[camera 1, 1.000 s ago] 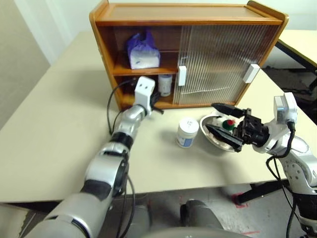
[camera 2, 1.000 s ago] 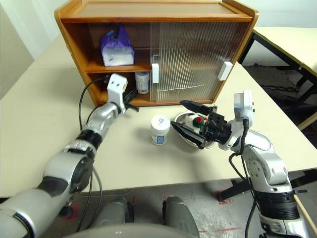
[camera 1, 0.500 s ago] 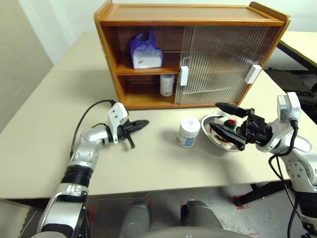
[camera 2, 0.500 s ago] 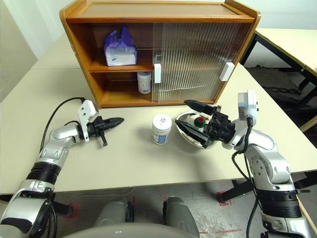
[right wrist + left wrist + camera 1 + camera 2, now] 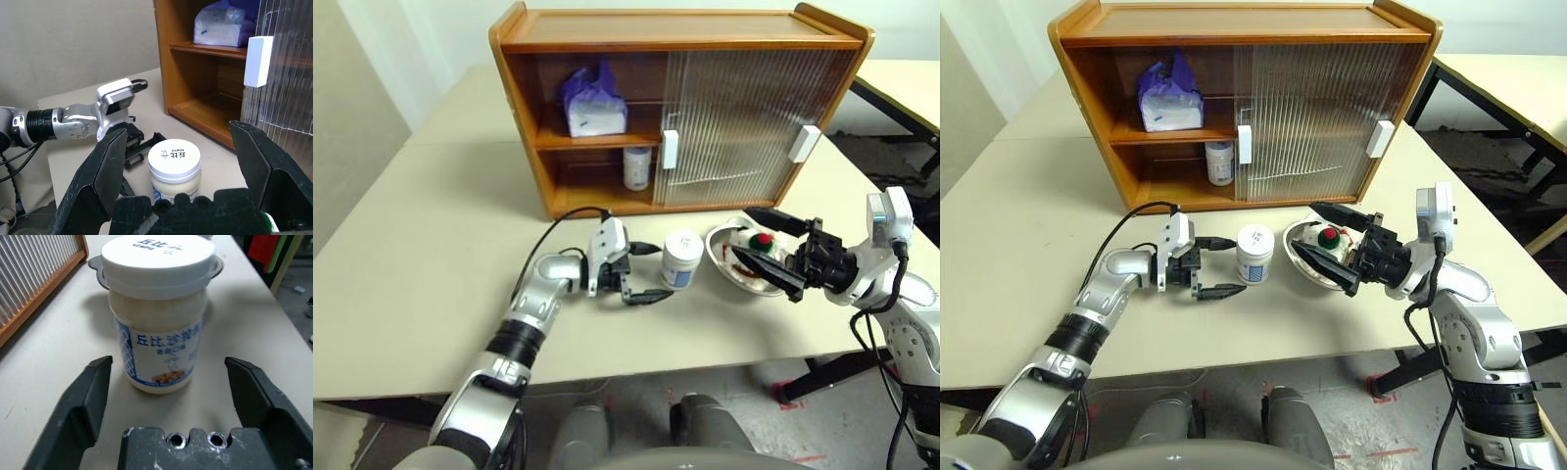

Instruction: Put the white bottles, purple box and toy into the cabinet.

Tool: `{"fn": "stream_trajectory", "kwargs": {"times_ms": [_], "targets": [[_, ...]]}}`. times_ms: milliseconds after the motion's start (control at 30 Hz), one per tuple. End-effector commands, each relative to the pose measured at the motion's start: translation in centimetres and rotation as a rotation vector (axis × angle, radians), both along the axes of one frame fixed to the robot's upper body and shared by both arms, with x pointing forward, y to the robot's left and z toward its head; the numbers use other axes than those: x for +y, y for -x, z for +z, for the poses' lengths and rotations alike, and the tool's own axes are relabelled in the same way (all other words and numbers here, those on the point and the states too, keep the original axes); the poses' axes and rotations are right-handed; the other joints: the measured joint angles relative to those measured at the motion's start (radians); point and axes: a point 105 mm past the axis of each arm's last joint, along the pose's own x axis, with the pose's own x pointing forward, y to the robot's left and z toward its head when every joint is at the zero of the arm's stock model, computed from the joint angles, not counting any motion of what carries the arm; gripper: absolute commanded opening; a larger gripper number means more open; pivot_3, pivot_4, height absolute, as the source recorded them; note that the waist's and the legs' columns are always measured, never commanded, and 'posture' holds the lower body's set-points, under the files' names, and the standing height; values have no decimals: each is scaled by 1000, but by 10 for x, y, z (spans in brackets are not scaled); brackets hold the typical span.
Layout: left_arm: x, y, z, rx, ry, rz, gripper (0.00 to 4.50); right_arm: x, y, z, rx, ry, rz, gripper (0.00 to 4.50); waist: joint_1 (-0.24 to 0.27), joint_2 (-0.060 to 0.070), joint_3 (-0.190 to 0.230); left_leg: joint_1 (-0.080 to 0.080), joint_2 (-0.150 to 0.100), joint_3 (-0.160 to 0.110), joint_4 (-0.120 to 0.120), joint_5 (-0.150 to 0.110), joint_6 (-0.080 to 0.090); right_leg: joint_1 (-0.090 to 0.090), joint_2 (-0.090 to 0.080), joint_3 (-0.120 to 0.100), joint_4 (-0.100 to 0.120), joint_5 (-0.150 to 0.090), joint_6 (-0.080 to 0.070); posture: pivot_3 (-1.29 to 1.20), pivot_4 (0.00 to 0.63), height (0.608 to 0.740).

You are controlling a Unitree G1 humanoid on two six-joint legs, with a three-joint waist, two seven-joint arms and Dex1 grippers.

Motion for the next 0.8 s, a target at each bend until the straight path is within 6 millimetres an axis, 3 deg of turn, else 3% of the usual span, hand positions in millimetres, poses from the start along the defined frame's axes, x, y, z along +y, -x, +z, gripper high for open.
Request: {"fn": "stream_trajectory", "kwargs": {"times_ms": [33, 267, 300, 433, 467, 600, 800], "targets": [[-11, -6, -5, 21, -32, 14, 4480, -2, 2, 6, -29, 7, -13, 4500, -7, 0, 0, 0, 0, 0, 0, 0, 0, 0, 0, 0, 0, 0, 0, 25, 0, 740], [-31, -1, -17, 61, -45, -8, 4480, -1, 1, 5, -30, 9, -15, 4500, -18, 0, 0, 0, -1, 0, 0, 0, 0, 0, 0, 2, 0, -1, 1, 22, 0, 740], [-29, -1, -21, 75, -69, 1, 4480, 0, 1, 5, -32, 9, -14, 4500, -17, 0, 0, 0, -1, 0, 0, 0, 0, 0, 0, 2, 0, -1, 1, 22, 0, 740], [-16, -9, -25, 108, -94, 89, 3159, -1, 0, 6, -35, 9, -17, 4500, -19, 0, 0, 1, -1, 0, 0, 0, 0, 0, 0, 2, 0, -1, 1, 25, 0, 740], [-12, -13, -22, 105, -79, 119, 3064, -1, 0, 6, -34, 8, -16, 4500, -20, 0, 0, 1, 0, 0, 0, 0, 0, 0, 1, 2, 0, -1, 1, 31, 0, 740], [1, -23, -11, 83, -28, 205, 3064, 0, 0, 4, -30, 12, -10, 4500, -31, 0, 0, 2, 0, 0, 0, 0, 0, 0, 1, 2, 1, 0, 1, 37, 0, 740], [36, -62, 15, -34, 34, 520, 3064, 2, -3, 4, -31, 11, -1, 4500, -38, 0, 2, 4, 0, -1, 0, 0, -1, 0, 1, 3, 3, 1, 1, 50, 0, 740]]}}
